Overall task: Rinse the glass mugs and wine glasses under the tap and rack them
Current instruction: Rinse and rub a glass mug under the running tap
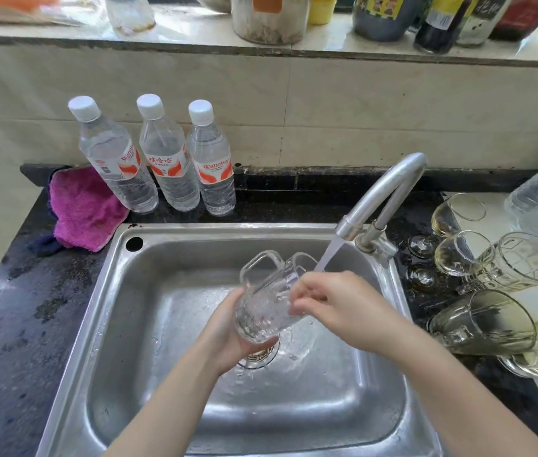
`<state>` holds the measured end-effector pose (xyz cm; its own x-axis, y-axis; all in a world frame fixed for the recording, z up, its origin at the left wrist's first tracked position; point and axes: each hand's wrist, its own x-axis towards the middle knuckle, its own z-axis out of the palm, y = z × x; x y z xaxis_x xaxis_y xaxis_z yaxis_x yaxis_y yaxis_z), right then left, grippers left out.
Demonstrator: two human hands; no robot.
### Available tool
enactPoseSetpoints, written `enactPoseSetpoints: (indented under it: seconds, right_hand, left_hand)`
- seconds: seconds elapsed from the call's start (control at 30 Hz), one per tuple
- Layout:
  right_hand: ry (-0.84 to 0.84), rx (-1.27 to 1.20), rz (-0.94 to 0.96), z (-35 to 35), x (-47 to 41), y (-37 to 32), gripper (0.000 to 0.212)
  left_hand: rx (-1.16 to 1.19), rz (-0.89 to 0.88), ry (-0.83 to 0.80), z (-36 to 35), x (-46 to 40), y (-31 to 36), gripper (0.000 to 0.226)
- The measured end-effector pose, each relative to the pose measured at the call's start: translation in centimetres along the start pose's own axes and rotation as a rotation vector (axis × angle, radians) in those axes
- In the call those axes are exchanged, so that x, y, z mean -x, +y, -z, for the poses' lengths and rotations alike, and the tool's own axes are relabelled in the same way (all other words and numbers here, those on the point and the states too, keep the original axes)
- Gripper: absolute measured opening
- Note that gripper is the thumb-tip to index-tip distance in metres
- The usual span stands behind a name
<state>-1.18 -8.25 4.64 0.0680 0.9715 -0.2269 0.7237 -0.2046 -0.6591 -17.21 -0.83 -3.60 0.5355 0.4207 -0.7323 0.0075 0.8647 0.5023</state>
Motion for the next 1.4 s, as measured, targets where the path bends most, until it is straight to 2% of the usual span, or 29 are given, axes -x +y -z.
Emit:
enactPoseSetpoints:
  seconds: [0.07, 0.1, 0.2, 0.27, 0.3, 0.37, 0.4, 0.43, 0.53, 0.57, 0.63, 0.7, 0.73, 0.77, 0.8, 0.87, 0.9, 0.93, 1.0, 1.07, 1.13, 1.17, 1.2, 1.3, 1.33, 1.4]
  right_hand:
    - [0.098, -0.260, -0.013, -0.7, -0.1, -0.6, 0.012]
    - [0.069, -0.256, 0.011, -0.8, 0.0, -0.6, 0.014]
    - [-0.168, 0.136, 0.091, -0.3, 0.1, 0.6, 0.023]
    - [-0.133, 0.274, 0.050, 0.0, -0.2, 1.3, 0.020]
    - [-0.055, 0.210, 0.045, -0.2, -0.3, 1.1, 0.016]
    - [0.128, -0.129, 0.027, -0.9, -0.4, 0.1, 0.010]
    - [0.169, -0.256, 0.014, -1.1, -0.4, -0.2, 0.010]
    - [0.156, -0.283, 0.022, -1.2, -0.3, -0.2, 0.011]
    - [-0.088, 0.063, 0.052, -0.4, -0.3, 0.9, 0.018]
    - [-0.118, 0.131, 0.032, -0.2, -0.4, 1.2, 0.015]
    - [-0.001, -0.004, 0.001, -0.1, -0.5, 1.1, 0.009]
    - [0.149, -0.337, -0.032, -0.5, -0.5, 0.3, 0.011]
    - [0.159, -0.462, -0.039, -0.6, -0.5, 0.1, 0.013]
    - [0.107, -0.491, -0.020, -0.4, -0.2, 0.0, 0.015]
    - [0.001, -0.413, 0.010, -0.1, 0.1, 0.1, 0.021]
    - [-0.238, -0.067, 0.056, 0.6, 0.3, 0.6, 0.032]
    - [-0.267, 0.076, 0.062, 0.8, 0.2, 1.0, 0.030]
    - [-0.239, 0.120, 0.051, 0.8, 0.0, 1.2, 0.024]
    - [-0.093, -0.048, 0.027, 0.4, -0.1, 0.7, 0.011]
    - [-0.016, -0.325, -0.028, 0.0, -0.3, 0.3, 0.012]
    - [-0.111, -0.599, -0.108, 0.3, -0.3, 0.4, 0.020]
    - [-0.195, -0.651, -0.131, 0.6, -0.4, 0.4, 0.024]
    - [-0.261, -0.604, -0.121, 0.8, -0.6, 0.4, 0.026]
    - [-0.406, -0.104, -0.028, 0.1, -2.2, 0.9, 0.037]
    - [-0.444, -0.035, 0.004, -0.4, -2.8, 0.8, 0.041]
    - [-0.525, -0.074, 0.064, -1.8, -3.8, 1.0, 0.043]
  left_hand:
    - [0.032, -0.109, 0.062, -0.3, -0.4, -0.3, 0.040]
    - [0.035, -0.120, 0.103, -0.2, -0.7, -0.2, 0.038]
    - [0.007, -0.034, 0.148, 0.7, -1.1, 0.7, 0.036]
    - [-0.024, -0.014, 0.108, 1.1, -1.0, 0.9, 0.037]
    - [-0.009, -0.039, 0.068, 1.0, -0.8, 0.8, 0.038]
    - [0.016, -0.109, 0.035, 0.6, -0.8, 0.5, 0.037]
    - [0.020, -0.128, 0.066, 0.5, -1.0, 0.5, 0.036]
    - [0.019, -0.121, 0.098, 0.4, -1.1, 0.7, 0.038]
    - [-0.006, 0.003, 0.106, 0.8, -1.1, 1.4, 0.047]
    - [-0.021, 0.033, 0.083, 0.8, -1.0, 1.5, 0.047]
    - [-0.058, -0.004, 0.004, 0.6, -0.7, 1.0, 0.046]
    - [-0.064, -0.136, -0.012, 0.1, -0.8, 0.4, 0.043]
    - [-0.060, -0.185, 0.009, -0.2, -0.9, 0.3, 0.039]
    - [-0.059, -0.199, 0.040, -0.3, -0.9, 0.4, 0.034]
    - [-0.064, -0.173, 0.073, -0.2, -0.9, 0.7, 0.032]
    - [-0.114, -0.036, 0.112, 0.7, -1.0, 1.2, 0.040]
    - [-0.133, 0.048, 0.103, 1.0, -0.9, 1.3, 0.045]
    - [-0.132, 0.102, 0.080, 1.1, -0.7, 1.2, 0.048]
    - [-0.075, 0.078, -0.004, 1.0, -0.5, 0.5, 0.052]
    - [-0.026, -0.022, -0.051, 0.5, -0.4, -0.1, 0.052]
    - [-0.025, -0.081, -0.080, 0.2, -0.4, -0.1, 0.050]
    - [-0.041, -0.094, -0.073, 0.2, -0.4, 0.1, 0.049]
    - [-0.057, -0.094, -0.070, 0.4, -0.5, 0.4, 0.049]
    - [-0.131, -0.049, -0.073, 0.7, -0.6, 0.6, 0.046]
    - [-0.154, -0.033, -0.073, 0.7, -0.5, 0.6, 0.046]
    - [-0.181, -0.013, -0.090, 0.7, -0.3, 0.4, 0.047]
